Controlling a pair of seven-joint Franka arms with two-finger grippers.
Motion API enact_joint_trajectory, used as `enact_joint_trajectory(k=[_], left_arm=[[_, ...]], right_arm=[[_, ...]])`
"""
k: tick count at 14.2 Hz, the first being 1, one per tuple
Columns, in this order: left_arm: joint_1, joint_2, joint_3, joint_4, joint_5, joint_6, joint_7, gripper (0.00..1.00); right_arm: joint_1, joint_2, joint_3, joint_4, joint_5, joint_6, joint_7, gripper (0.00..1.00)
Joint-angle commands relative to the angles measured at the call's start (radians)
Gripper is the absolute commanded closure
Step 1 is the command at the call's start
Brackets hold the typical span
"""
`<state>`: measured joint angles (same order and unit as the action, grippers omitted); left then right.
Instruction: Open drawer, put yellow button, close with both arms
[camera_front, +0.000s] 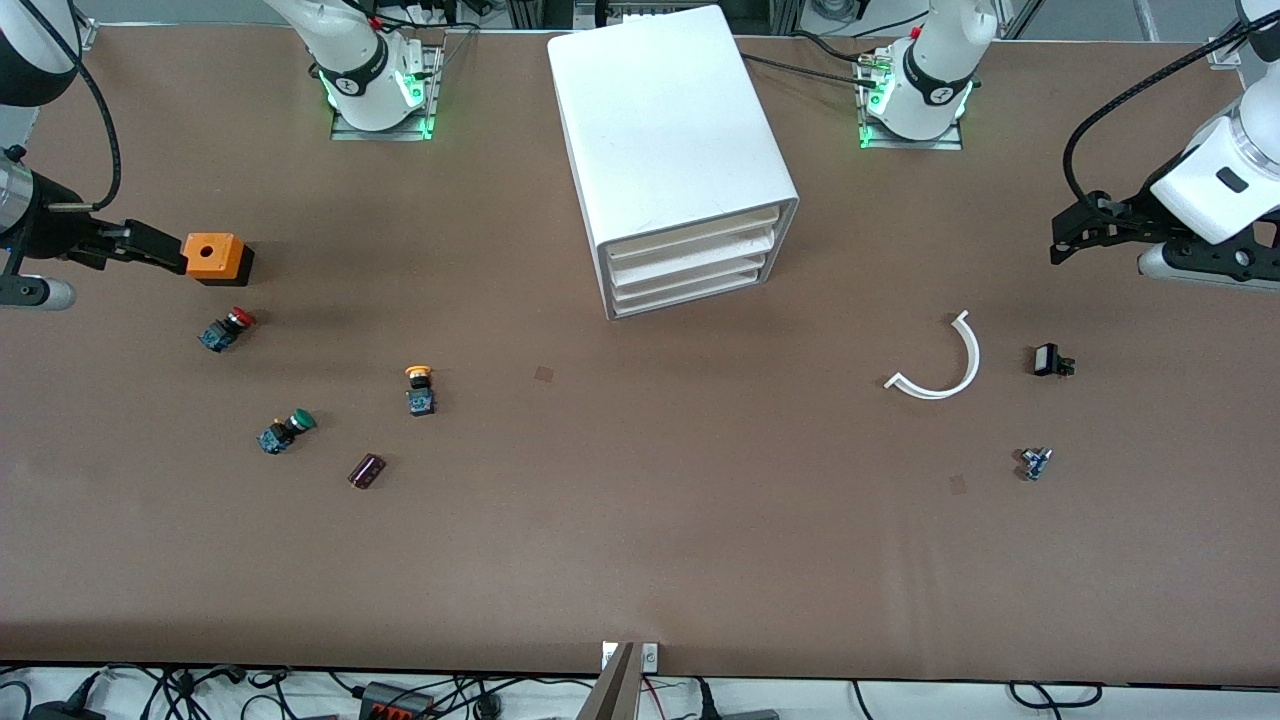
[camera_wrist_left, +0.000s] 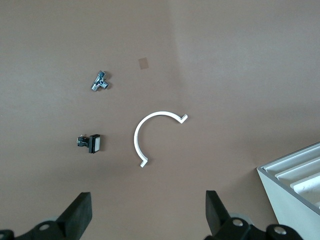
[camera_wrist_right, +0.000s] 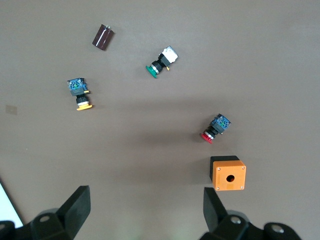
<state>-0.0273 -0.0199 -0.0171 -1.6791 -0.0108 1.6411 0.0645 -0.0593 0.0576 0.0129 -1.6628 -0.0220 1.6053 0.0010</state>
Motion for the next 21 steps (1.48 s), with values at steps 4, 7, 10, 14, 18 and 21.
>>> enact_joint_trajectory(k=[4,7,10,14,18,21], left_arm=[[0.003,-0.002,-0.003,0.004,0.018,-0.012,0.014,0.0],[0.003,-0.002,-0.003,0.004,0.018,-0.012,0.004,0.0],[0.003,0.0,0.0,0.007,0.015,-0.011,0.003,0.0],[-0.012,0.046,-0.003,0.025,0.005,-0.094,0.014,0.0],[-0.081,0.129,-0.004,0.052,-0.063,-0.199,0.02,0.0],[-0.091,0.175,-0.004,0.053,-0.248,-0.219,0.121,0.0]], right_arm=[[-0.008,-0.013,0.006,-0.012,-0.007,0.008,-0.016,0.0],[-0.005,0.007,0.007,-0.006,-0.001,0.013,-0.015,0.0],[-0.002,0.039,0.007,0.006,-0.002,0.018,-0.015,0.0],[0.009,0.099,0.012,0.009,-0.003,0.051,-0.015,0.0],[0.042,0.145,0.013,0.009,0.002,0.086,-0.013,0.0],[0.087,0.205,0.015,0.009,0.005,0.134,-0.015,0.0]])
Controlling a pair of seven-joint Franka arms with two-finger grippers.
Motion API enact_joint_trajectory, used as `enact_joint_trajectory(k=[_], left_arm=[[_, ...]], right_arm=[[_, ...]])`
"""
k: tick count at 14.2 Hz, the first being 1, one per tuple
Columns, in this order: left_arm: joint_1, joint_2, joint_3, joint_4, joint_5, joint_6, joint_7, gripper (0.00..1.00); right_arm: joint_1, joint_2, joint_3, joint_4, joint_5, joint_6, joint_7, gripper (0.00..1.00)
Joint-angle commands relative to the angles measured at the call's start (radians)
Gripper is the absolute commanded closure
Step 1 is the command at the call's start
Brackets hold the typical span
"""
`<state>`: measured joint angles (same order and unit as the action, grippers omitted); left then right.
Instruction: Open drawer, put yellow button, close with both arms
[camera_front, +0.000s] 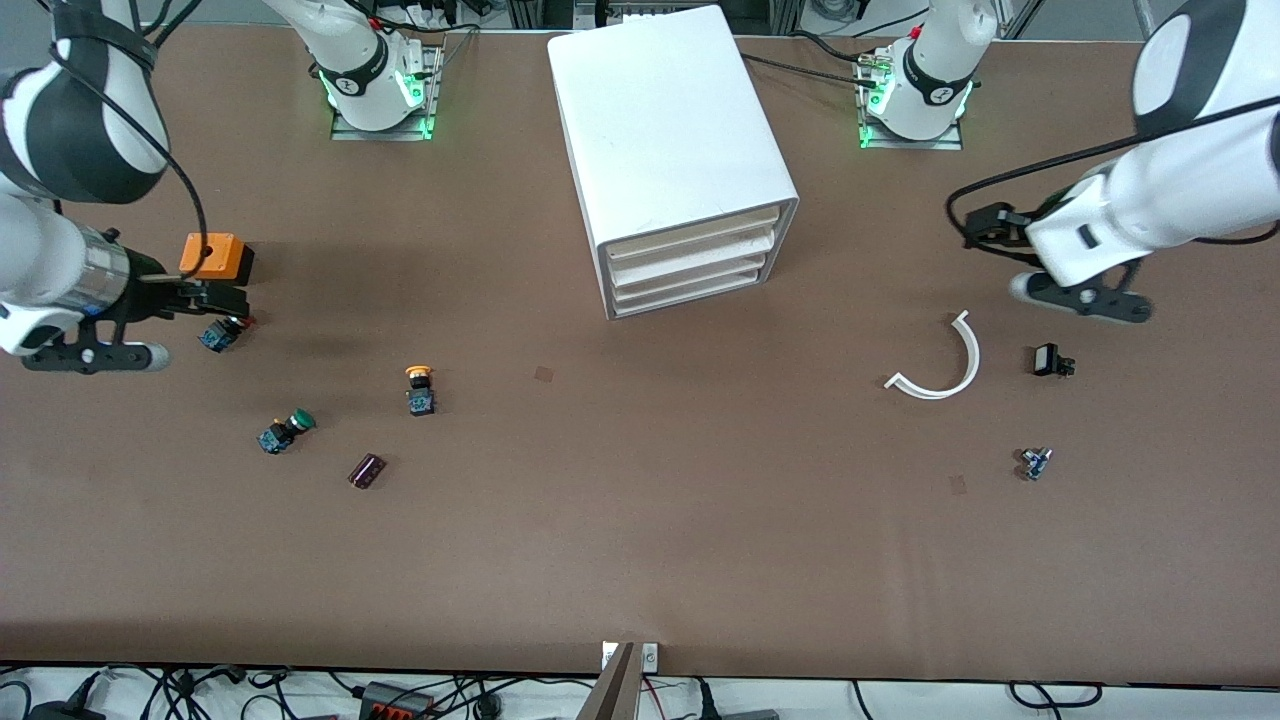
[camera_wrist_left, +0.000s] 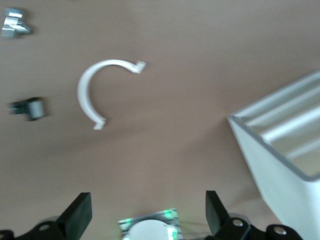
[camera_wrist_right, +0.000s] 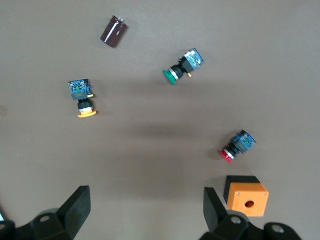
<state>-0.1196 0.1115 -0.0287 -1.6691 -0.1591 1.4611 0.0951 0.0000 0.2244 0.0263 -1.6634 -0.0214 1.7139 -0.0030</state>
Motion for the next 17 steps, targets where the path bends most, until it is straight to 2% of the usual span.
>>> enact_joint_trajectory(k=[1,3,8,10,12,14,17], left_arm=[[0.012,0.075,0.009,0.043,-0.164,-0.039,0.163,0.0],[0.031,0.157,0.009,0.031,-0.326,-0.041,0.338,0.0],[0.029,0.321,0.01,0.012,-0.735,-0.025,0.535,0.0],[0.017,0.373,0.007,-0.036,-0.863,0.01,0.638,0.0],[-0.029,0.381,0.007,-0.133,-0.973,0.065,0.76,0.0],[-0.061,0.381,-0.006,-0.239,-1.095,0.111,0.88,0.12],[-0.063,0.378,-0.037,-0.323,-1.12,0.084,0.923,0.29]], right_arm=[[0.046,0.062,0.001,0.011,0.006,0.042,-0.009,0.0],[0.092,0.105,0.003,0.011,0.008,0.078,-0.006,0.0],[0.162,0.245,0.003,0.014,0.008,0.225,-0.009,0.0],[0.181,0.3,0.004,0.048,0.006,0.243,-0.011,0.0],[0.198,0.357,0.004,0.086,0.006,0.248,-0.031,0.0],[0.205,0.392,0.004,0.102,0.008,0.263,-0.06,0.0],[0.212,0.429,0.006,0.1,0.008,0.294,-0.081,0.0]])
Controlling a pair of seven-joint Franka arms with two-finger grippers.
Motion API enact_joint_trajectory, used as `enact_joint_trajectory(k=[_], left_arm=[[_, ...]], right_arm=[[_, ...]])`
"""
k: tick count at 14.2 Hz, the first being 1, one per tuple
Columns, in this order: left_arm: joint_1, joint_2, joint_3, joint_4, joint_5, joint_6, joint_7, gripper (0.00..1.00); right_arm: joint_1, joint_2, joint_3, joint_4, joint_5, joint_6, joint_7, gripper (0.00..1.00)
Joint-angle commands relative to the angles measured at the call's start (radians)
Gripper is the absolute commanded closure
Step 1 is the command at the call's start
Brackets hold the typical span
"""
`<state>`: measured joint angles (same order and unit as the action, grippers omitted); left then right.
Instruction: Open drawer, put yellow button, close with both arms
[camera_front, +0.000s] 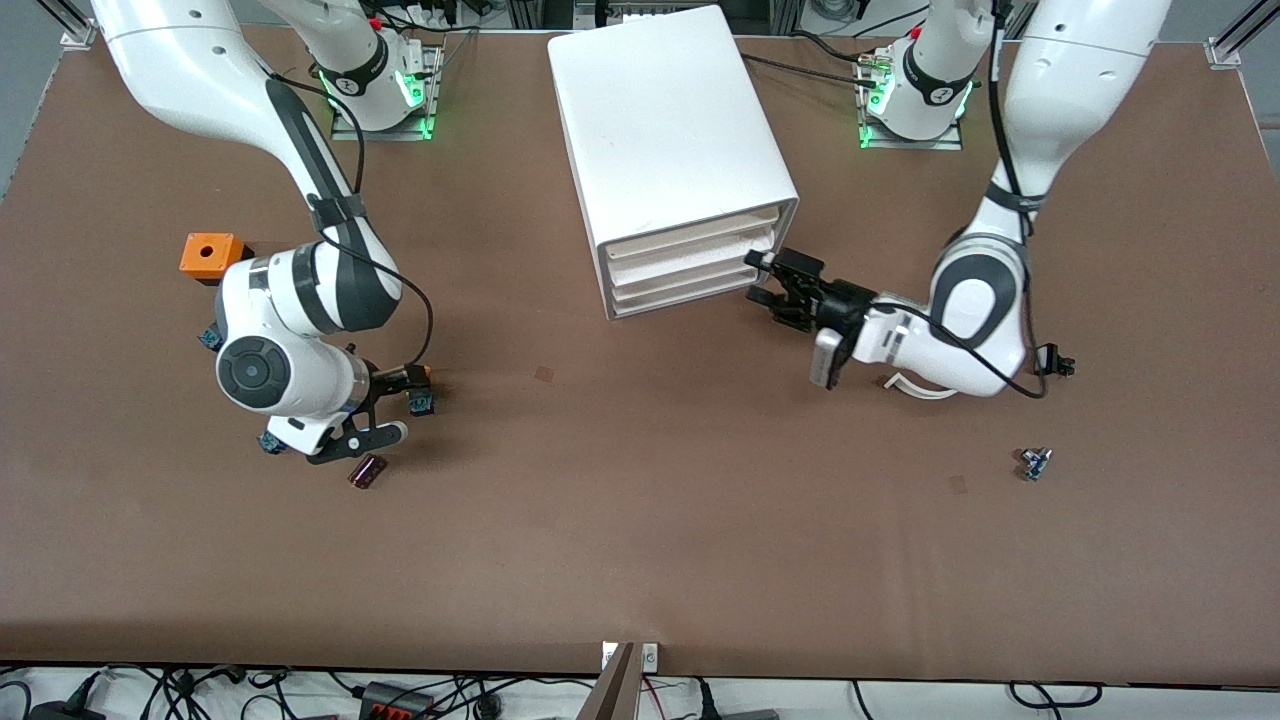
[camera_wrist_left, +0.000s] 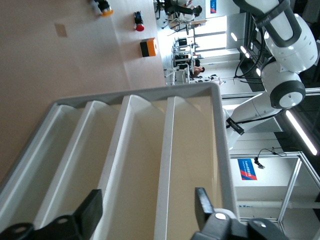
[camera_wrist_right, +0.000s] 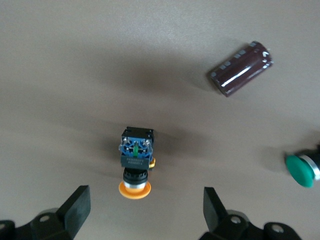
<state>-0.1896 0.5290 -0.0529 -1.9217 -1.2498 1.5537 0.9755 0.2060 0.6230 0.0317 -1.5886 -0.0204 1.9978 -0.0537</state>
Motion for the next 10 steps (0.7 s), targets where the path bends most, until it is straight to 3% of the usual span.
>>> enact_joint_trajectory(k=[1,6,8,10], left_arm=[[0.004,-0.041,-0.018,-0.082,-0.03,-0.033,0.042,0.34],[0.005,-0.043,-0.018,-0.092,-0.002,-0.116,0.011,0.54],[0.007,-0.044,-0.018,-0.08,0.076,-0.118,-0.029,0.67],[0.004,-0.052,-0.019,-0.08,0.095,-0.118,-0.057,0.71]], right_arm=[[0.007,0.043,0.001,0.025,0.007,0.013,-0.031,0.0],[0.013,0.084,0.001,0.025,0.007,0.05,-0.031,0.0],[0.013,0.096,0.001,0.025,0.007,0.053,-0.029,0.0],[0.015,0.106,0.001,0.025,0.007,0.053,-0.029,0.0]])
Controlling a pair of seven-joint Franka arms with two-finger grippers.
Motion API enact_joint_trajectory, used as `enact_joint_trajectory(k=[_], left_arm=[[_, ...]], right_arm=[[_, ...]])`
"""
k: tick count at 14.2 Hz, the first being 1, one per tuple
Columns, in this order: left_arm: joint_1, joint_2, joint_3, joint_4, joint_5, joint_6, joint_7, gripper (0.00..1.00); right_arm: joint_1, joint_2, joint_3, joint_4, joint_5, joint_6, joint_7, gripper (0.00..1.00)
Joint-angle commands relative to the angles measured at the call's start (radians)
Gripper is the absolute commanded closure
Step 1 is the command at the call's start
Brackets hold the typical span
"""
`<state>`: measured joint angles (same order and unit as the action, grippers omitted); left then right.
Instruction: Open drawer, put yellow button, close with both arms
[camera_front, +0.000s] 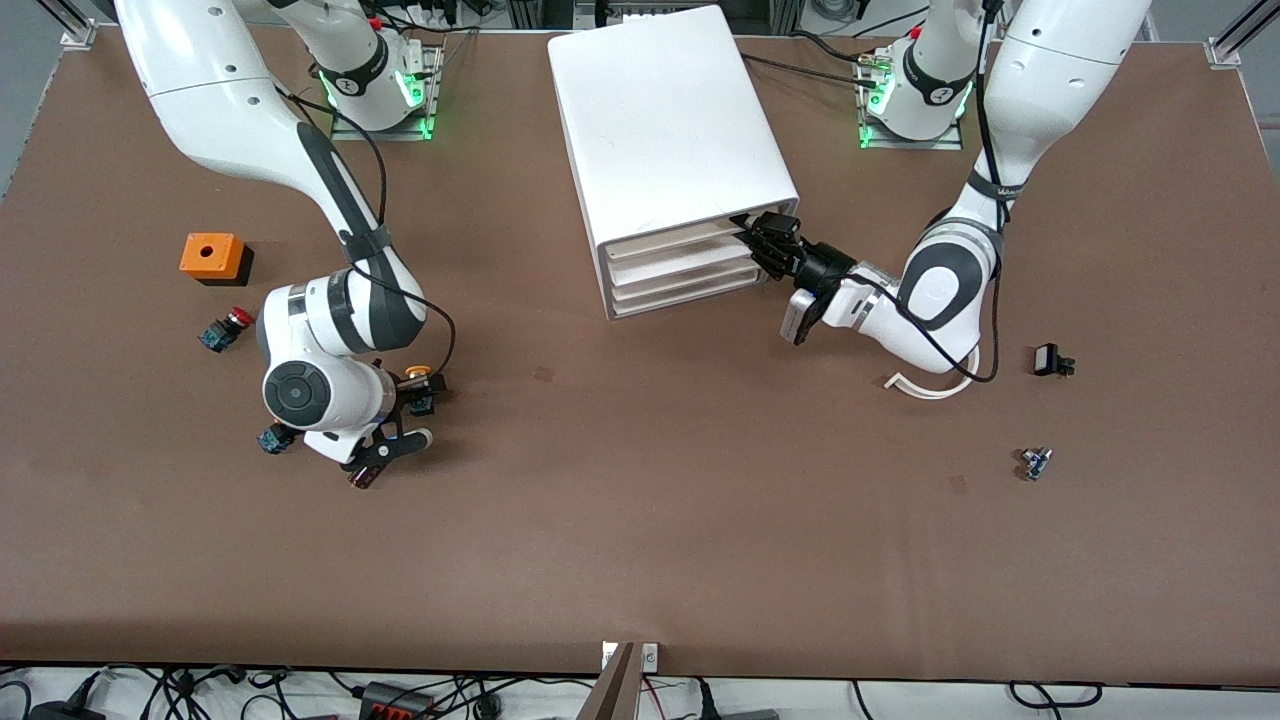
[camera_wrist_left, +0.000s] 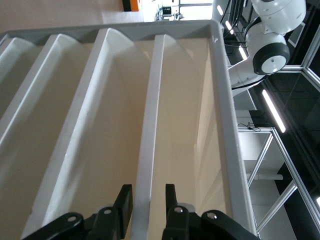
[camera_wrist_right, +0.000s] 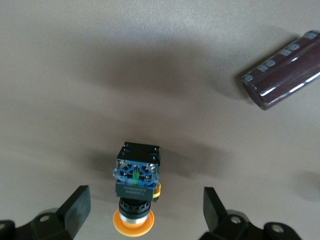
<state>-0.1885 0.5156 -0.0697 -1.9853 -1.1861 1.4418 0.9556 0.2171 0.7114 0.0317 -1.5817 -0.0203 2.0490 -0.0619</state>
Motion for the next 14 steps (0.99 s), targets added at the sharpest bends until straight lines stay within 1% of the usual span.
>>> enact_joint_trajectory(k=[1,3,4,6,7,8,9,10,11,14], left_arm=[[0.003,-0.039,-0.002,-0.017,0.048,-0.004,-0.038,0.71],[0.003,-0.039,-0.002,-0.009,0.059,-0.004,-0.04,0.87],[0.003,-0.039,-0.002,-0.003,0.059,-0.004,-0.041,0.94],[0.003,-0.037,-0.002,0.019,0.059,-0.004,-0.049,0.99],[0.003,-0.034,-0.002,0.032,0.06,-0.004,-0.061,0.99],[0.003,-0.028,-0.001,0.06,0.069,-0.004,-0.076,0.99],[0.007,-0.019,-0.001,0.081,0.074,-0.003,-0.092,0.99],[0.012,0.007,0.004,0.117,0.079,-0.004,-0.098,0.99],[0.012,0.033,0.008,0.149,0.1,-0.004,-0.098,0.99],[0.021,0.116,0.018,0.264,0.126,-0.004,-0.107,0.99]], right_arm=[[0.005,0.026,0.0,0.019,0.007,0.002,-0.021,0.0],[0.011,0.032,0.0,0.019,0.007,0.002,-0.021,0.0],[0.013,0.034,0.0,0.019,0.007,0.002,-0.021,0.04],[0.015,0.036,0.007,0.017,0.007,0.002,-0.021,0.09],[0.015,0.036,0.007,0.017,0.007,0.002,-0.019,0.15],[0.015,0.037,0.007,0.017,0.007,0.002,-0.019,0.22],[0.013,0.039,0.007,0.017,0.007,0.002,-0.021,0.25],[0.013,0.042,0.005,0.017,0.007,0.002,-0.021,0.31],[0.013,0.042,0.005,0.017,0.005,0.002,-0.021,0.39],[0.013,0.04,0.005,0.019,0.005,0.0,-0.022,0.78]])
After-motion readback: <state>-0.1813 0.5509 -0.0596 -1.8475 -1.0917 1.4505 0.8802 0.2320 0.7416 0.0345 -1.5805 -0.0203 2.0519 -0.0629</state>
